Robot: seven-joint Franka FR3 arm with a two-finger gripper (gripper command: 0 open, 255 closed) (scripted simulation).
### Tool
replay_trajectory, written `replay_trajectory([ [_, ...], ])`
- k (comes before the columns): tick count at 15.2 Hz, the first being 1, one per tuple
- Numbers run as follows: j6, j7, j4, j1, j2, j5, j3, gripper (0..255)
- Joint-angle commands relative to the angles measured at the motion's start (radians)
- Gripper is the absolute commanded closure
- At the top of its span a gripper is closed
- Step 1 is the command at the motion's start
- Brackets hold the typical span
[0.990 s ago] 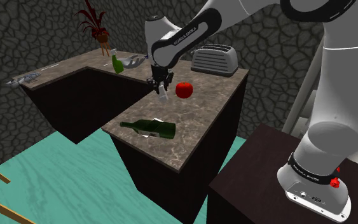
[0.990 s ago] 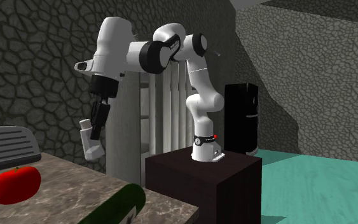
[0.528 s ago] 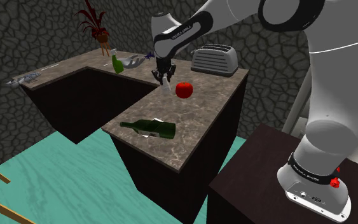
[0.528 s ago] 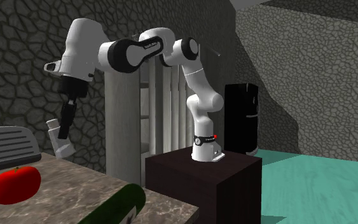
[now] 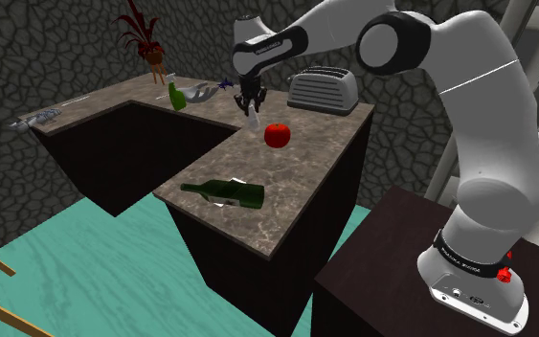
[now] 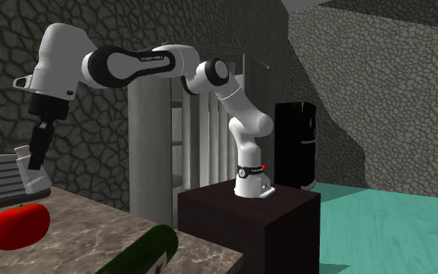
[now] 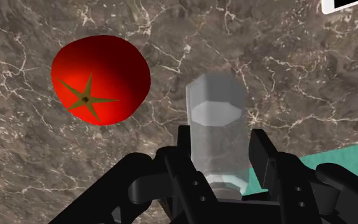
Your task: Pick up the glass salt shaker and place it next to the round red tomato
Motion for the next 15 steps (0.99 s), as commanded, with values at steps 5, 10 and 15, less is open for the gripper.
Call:
replay_trajectory([
  [5,-0.120,-0.087,0.344,-0.011,0.215,0.005,-0.017,255],
  [10,-0.057,-0.079,0.284,-0.016,0.220,0.001,-0.019,255],
  [15,-0.001,-0.072,0.242,-0.019,0.234,-0.004,-0.022,255],
])
